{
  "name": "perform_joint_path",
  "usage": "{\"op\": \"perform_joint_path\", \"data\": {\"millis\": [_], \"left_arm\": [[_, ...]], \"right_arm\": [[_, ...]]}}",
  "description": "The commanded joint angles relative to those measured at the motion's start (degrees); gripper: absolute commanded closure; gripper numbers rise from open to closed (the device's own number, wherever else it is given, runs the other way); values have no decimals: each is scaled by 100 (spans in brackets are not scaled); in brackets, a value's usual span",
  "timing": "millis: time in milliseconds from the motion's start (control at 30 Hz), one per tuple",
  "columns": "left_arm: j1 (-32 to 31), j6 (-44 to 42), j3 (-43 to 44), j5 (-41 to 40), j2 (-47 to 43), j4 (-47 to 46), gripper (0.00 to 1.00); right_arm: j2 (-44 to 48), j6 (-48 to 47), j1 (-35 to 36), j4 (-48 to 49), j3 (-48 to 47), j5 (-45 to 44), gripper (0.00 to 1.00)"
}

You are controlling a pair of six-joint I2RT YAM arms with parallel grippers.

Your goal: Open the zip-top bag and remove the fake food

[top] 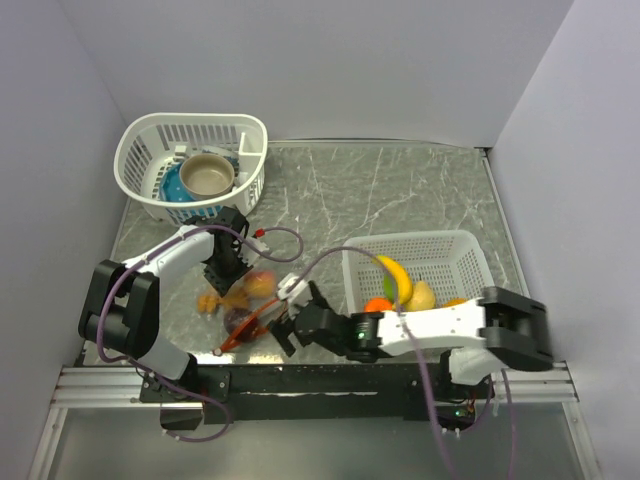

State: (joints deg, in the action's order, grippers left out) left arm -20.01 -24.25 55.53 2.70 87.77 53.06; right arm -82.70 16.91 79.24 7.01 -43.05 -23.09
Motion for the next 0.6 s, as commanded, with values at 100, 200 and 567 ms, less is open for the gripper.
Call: {"op": "perform_joint_path", "data": {"millis": [100,200,567], "left_arm": [[15,8,107,29,-119,47,99],[15,8,81,3,-154,38,99],[23,-80,81,-33,-304,99,99]], "right_arm": [[-1265,-1189,12,1392,-896,1307,0],[-1678,-1286,4,1531,-1179,1561,0],[-2646,-1295,-128,1330,-2014,1448,0]]}}
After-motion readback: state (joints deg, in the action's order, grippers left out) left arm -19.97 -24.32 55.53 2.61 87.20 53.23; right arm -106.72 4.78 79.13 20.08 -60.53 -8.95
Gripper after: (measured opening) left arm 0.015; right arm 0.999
